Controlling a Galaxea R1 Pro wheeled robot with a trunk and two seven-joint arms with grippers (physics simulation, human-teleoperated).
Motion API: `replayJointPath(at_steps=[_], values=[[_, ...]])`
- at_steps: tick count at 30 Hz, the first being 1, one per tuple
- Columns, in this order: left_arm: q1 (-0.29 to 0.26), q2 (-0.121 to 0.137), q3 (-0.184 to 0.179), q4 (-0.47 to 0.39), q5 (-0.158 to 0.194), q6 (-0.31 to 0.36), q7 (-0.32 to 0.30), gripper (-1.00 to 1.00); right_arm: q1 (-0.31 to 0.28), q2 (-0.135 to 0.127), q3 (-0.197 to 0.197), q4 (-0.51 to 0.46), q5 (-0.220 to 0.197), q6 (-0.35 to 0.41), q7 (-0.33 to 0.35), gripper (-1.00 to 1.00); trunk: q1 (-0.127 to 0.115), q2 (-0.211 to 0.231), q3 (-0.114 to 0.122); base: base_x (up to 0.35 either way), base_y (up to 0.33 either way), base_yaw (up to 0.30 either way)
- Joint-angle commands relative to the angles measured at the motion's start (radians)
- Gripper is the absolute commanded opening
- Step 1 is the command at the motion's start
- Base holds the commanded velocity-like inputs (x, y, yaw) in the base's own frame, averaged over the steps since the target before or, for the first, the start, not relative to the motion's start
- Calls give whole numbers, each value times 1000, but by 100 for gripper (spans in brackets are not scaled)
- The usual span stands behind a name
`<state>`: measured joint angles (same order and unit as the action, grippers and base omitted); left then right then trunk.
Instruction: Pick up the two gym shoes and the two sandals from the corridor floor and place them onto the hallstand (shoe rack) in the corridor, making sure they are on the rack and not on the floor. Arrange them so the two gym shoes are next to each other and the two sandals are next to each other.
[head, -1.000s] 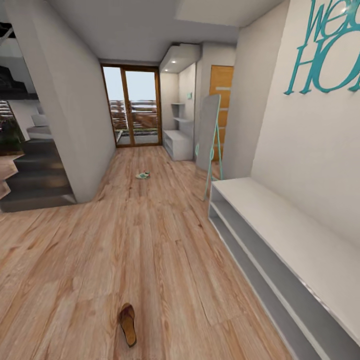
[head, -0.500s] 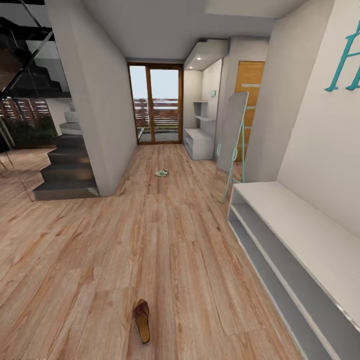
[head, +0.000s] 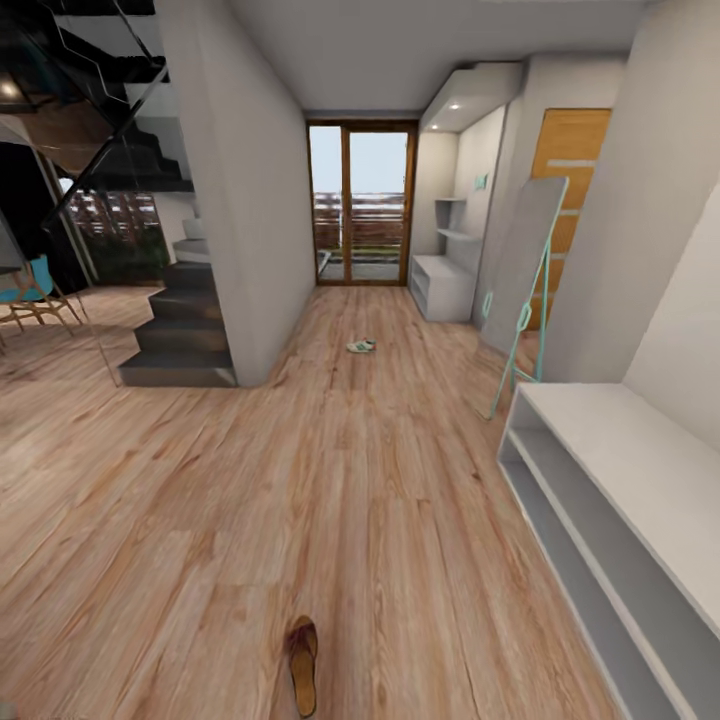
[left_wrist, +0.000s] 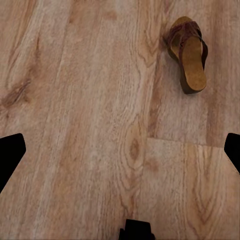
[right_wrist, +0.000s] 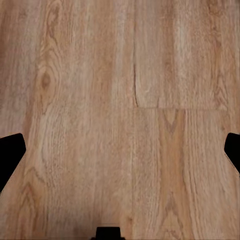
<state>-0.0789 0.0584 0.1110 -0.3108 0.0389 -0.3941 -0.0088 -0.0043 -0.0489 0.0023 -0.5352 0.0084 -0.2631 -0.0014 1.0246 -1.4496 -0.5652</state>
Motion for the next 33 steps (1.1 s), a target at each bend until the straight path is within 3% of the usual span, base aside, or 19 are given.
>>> replayJointPath(at_steps=[1, 20, 33], values=[[-1, 0, 0, 1, 4, -3, -1, 100, 0, 0, 0, 0, 1, -3, 0, 100, 0, 0, -2, 262, -160, 266], [-1, 0, 0, 1, 4, -4, 0, 100, 0, 0, -1, 0, 1, -3, 2, 100, 0, 0, -17, 154, -245, 253], [-1, -1, 1, 1, 4, -4, 0, 100, 0, -2, 1, -1, 6, -4, 4, 100, 0, 0, -20, 150, -278, 50]])
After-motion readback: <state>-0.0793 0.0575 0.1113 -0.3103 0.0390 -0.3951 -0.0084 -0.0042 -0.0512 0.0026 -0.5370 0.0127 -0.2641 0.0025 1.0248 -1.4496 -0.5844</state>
